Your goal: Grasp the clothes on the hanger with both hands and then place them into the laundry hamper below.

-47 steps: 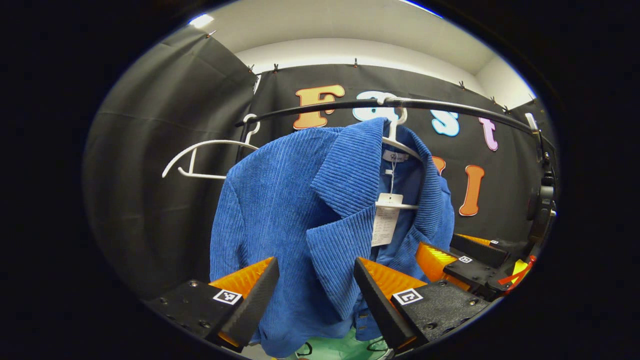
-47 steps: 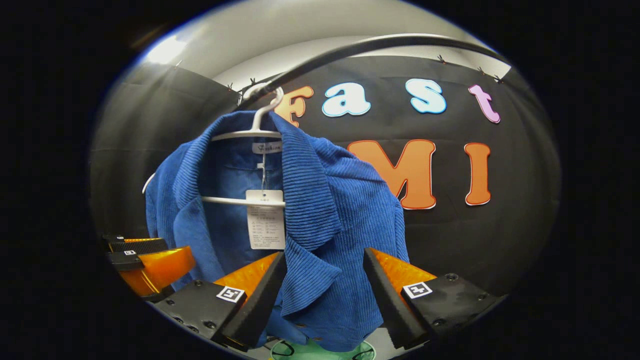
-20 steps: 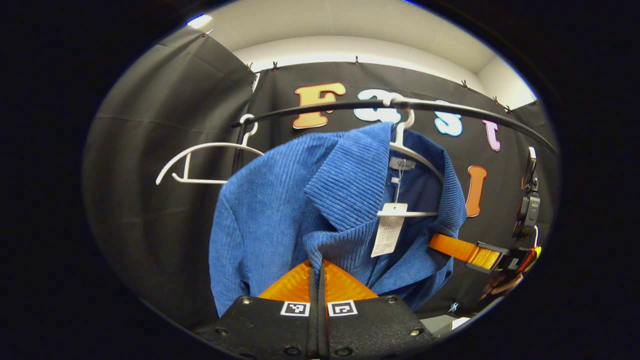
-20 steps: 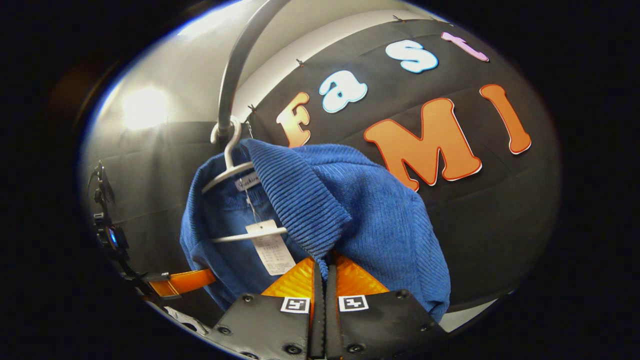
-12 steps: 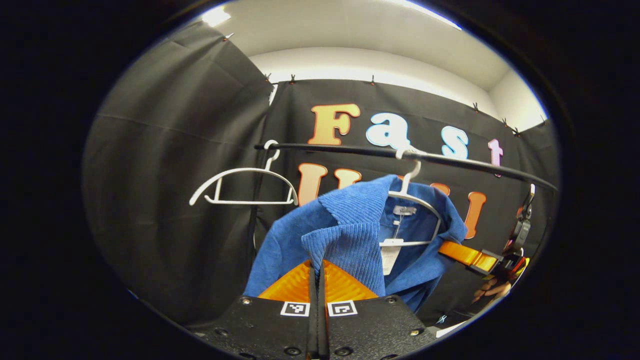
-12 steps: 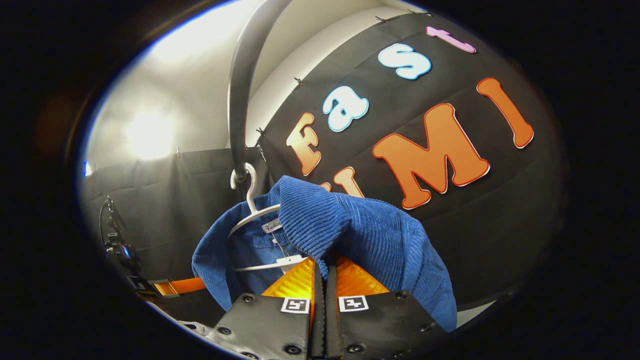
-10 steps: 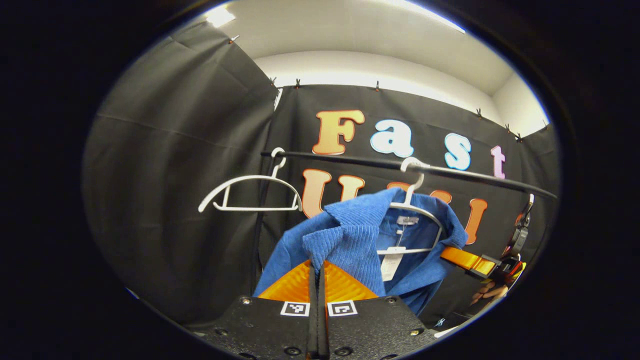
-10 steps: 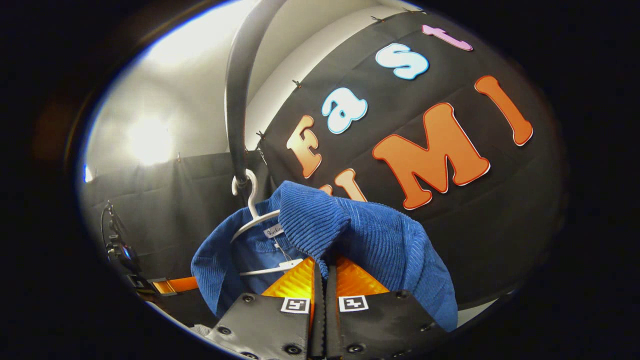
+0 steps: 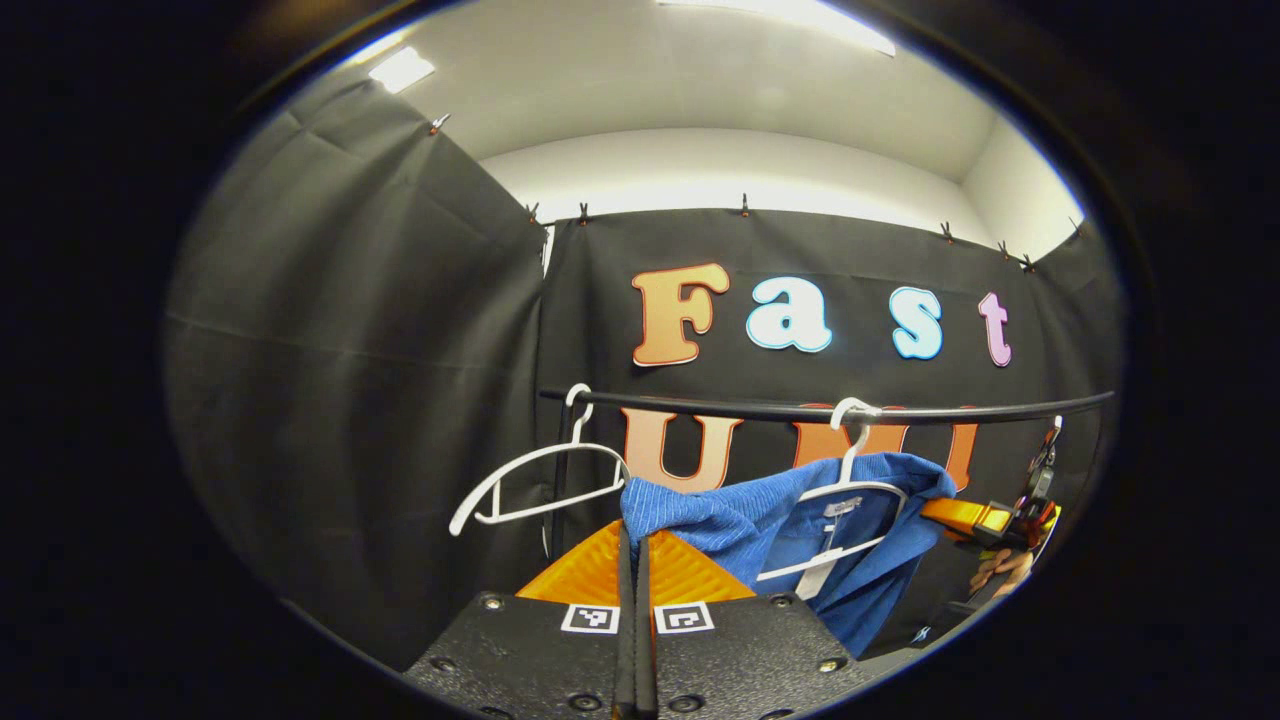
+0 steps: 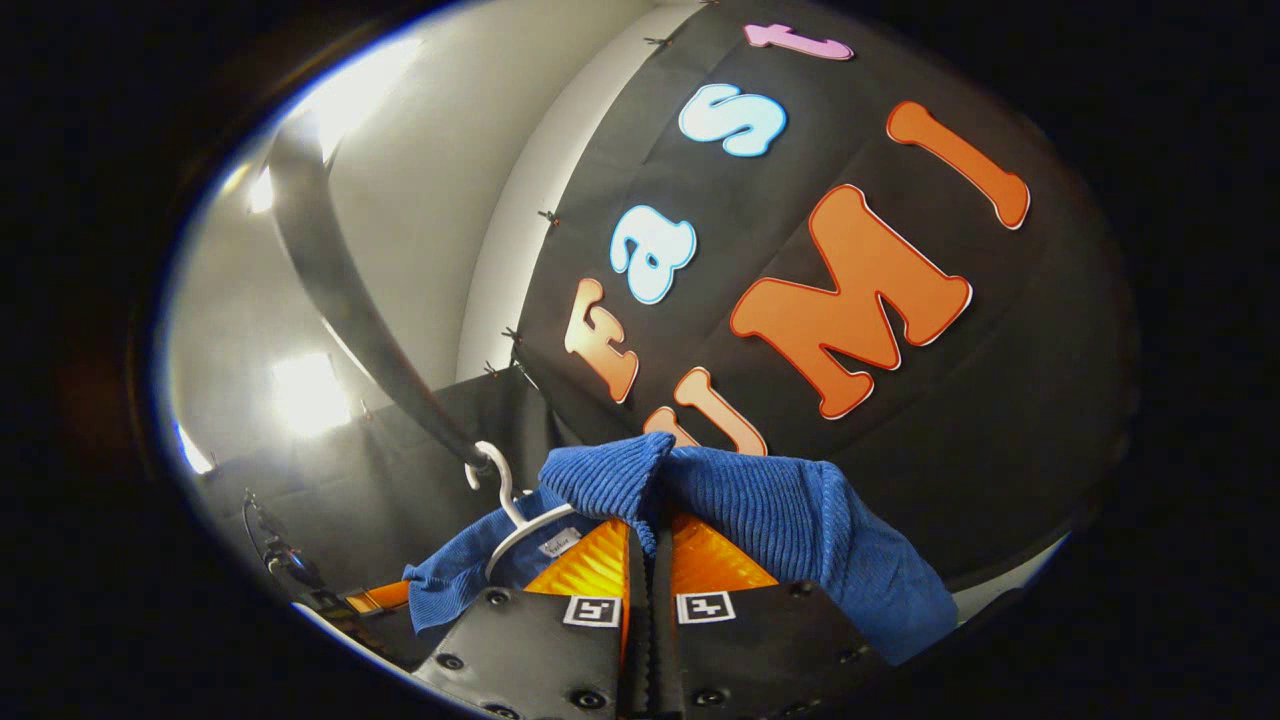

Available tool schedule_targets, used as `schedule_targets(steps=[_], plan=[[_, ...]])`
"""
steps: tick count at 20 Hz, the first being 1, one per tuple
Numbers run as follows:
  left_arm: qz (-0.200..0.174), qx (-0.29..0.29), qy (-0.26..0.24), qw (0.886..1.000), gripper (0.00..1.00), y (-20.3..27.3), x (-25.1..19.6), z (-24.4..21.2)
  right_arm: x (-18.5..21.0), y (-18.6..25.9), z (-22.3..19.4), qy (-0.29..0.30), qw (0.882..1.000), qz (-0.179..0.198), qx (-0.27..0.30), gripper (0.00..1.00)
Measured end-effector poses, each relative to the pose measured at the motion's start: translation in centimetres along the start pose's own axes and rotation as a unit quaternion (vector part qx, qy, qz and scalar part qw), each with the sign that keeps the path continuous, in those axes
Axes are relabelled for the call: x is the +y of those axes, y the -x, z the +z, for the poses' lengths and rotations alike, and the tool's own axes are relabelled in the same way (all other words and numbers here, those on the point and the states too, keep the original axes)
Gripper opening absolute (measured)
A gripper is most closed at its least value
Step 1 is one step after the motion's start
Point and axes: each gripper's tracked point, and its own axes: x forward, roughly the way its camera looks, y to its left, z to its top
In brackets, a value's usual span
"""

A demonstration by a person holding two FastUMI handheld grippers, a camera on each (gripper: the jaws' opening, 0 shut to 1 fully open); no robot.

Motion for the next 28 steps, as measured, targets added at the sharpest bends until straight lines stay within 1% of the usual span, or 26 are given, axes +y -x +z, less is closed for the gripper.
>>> schedule_targets(steps=[4,5,7,9,11,15,16,19,21,22,25,28], plan=[[-0.008,0.000,-0.025,1.000,0.00,-3.0,1.6,1.1,-1.3,-0.7,1.9,-0.038,0.999,-0.005,-0.016,0.06],[-0.010,0.002,-0.028,1.000,0.02,-3.9,2.1,1.2,-1.7,-1.1,2.5,-0.044,0.999,-0.008,-0.021,0.07],[-0.015,0.007,-0.034,0.999,0.00,-5.6,2.7,1.0,-2.2,-1.6,3.0,-0.045,0.999,-0.014,-0.026,0.07],[-0.019,0.013,-0.052,0.998,0.02,-7.5,3.6,0.4,-2.8,-2.0,3.4,-0.045,0.998,-0.020,-0.028,0.07],[-0.020,0.022,-0.071,0.997,0.00,-9.9,4.4,-0.6,-3.0,-2.2,3.6,-0.053,0.998,-0.021,-0.033,0.07],[-0.025,0.040,-0.081,0.996,0.02,-14.2,5.3,-3.2,-4.3,-3.2,3.8,-0.055,0.997,-0.034,-0.039,0.06],[-0.031,0.048,-0.077,0.995,0.00,-15.0,5.2,-4.0,-4.9,-3.3,3.9,-0.054,0.997,-0.040,-0.039,0.07],[-0.052,0.076,-0.055,0.994,0.00,-17.2,4.6,-7.0,-6.5,-3.3,4.4,-0.044,0.996,-0.064,-0.043,0.07],[-0.066,0.089,-0.040,0.993,0.01,-17.9,4.3,-8.9,-8.1,-3.6,4.3,-0.036,0.995,-0.087,-0.039,0.07],[-0.074,0.093,-0.033,0.992,0.00,-18.0,4.2,-9.4,-8.6,-3.7,4.3,-0.035,0.994,-0.093,-0.037,0.06],[-0.102,0.110,-0.005,0.989,0.00,-17.8,3.9,-11.2,-9.3,-3.8,4.6,-0.029,0.993,-0.106,-0.035,0.07],[-0.128,0.141,0.040,0.981,0.00,-17.8,3.4,-13.5,-9.1,-4.5,6.4,-0.039,0.993,-0.096,-0.048,0.06]])
